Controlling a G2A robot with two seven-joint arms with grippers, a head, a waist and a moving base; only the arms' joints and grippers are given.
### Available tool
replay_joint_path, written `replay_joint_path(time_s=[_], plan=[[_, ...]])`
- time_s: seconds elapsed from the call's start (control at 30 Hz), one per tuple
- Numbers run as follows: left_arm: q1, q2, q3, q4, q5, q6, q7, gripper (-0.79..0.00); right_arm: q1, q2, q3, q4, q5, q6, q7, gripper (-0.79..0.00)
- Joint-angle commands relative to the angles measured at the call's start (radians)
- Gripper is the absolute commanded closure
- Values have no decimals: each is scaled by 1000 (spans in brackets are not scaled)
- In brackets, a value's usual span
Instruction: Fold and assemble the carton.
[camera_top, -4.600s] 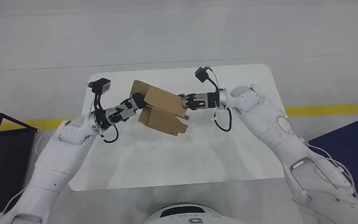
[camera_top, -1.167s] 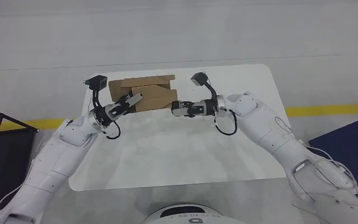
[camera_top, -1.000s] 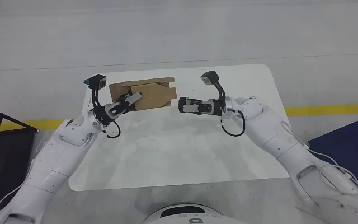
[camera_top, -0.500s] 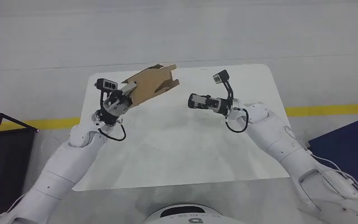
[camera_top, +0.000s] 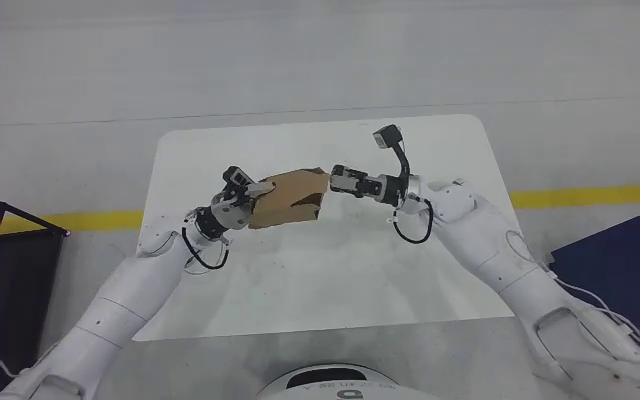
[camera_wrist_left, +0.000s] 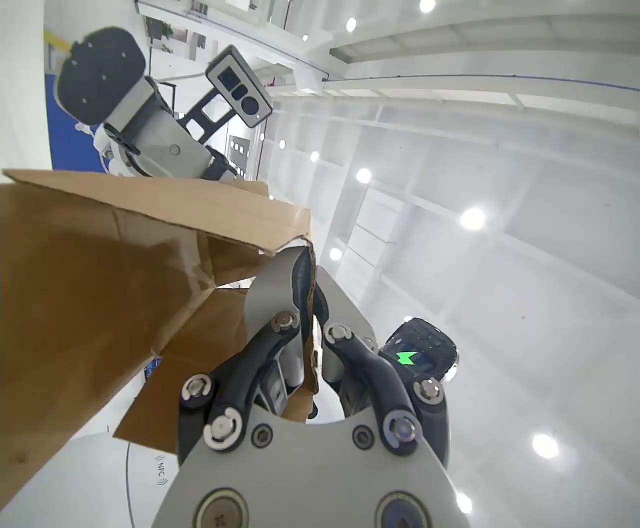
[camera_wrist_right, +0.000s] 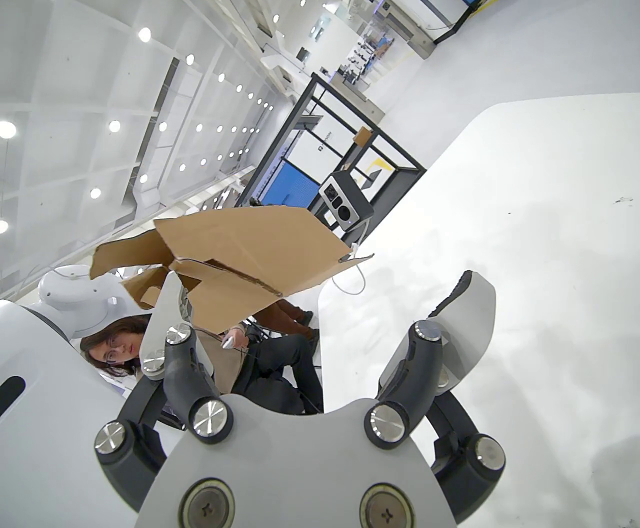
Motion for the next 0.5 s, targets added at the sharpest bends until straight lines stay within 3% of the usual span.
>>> replay_joint_path(time_s=[0.0, 0.47], plan=[[-14, -10, 10, 9, 18, -4, 9, 0, 2, -3, 1, 2, -6, 1, 2, -785], [-75, -65, 29, 47, 22, -17, 29, 0, 40, -22, -4, -18, -88, 80, 34, -785]])
